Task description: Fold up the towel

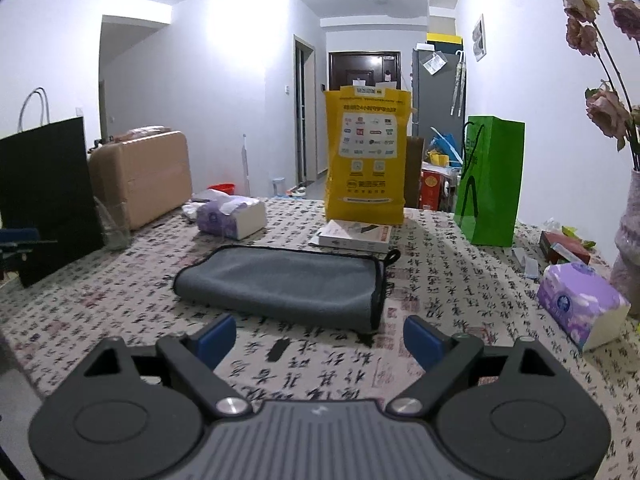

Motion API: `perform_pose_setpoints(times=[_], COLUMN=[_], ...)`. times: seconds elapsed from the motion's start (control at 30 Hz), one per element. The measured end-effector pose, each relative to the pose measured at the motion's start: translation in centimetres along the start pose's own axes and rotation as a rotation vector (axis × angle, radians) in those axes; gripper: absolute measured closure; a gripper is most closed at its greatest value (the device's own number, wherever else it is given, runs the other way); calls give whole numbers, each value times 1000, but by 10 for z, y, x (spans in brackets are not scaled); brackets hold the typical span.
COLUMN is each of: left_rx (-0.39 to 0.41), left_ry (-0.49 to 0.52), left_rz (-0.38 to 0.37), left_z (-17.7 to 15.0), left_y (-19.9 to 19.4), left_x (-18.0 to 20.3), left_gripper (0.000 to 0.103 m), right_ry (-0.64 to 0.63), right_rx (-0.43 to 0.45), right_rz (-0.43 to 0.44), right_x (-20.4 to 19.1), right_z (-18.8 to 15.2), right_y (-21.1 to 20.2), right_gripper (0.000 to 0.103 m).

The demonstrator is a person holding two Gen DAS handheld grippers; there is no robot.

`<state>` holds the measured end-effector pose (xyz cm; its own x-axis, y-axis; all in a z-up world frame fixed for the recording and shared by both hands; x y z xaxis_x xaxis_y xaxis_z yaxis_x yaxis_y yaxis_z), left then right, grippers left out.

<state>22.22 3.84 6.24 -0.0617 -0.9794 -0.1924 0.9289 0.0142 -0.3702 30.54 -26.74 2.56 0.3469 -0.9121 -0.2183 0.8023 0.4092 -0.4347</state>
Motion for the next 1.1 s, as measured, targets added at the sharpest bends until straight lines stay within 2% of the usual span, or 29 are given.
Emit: perform_pose_setpoints(times=[0.13,0.6,0.87,1.1], left_rx=[4,49,64,61], left_ry=[4,-62,-38,14], left_rz=[1,36,87,77], left_z=[-15,-56,-62,-90], left_y=[-18,-79,-97,-114], left_x=[2,-9,-3,20], left_gripper=[0,0,0,0], right_ry=[-7,5,0,2], right_rx=[30,89,132,163], right_rz=[-14,-7,22,56], right_x=[-9,-33,-49,-60], right_z=[-12,-49,-69,-101], right_y=[-16,-68,-94,-121], right_gripper=[8,7,7,3])
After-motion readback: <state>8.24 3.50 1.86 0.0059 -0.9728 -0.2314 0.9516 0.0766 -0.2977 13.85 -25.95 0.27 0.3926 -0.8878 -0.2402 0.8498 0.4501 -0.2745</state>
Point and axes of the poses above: each gripper's, at about its wrist camera, not at the fingertips, and y roughly the way its jaws point, x to its right, z to its top, the point moved 6 cm from there along y, roughly the way its jaws point, and after that the axes turned 12 degrees about y, right-handed, at the moved point
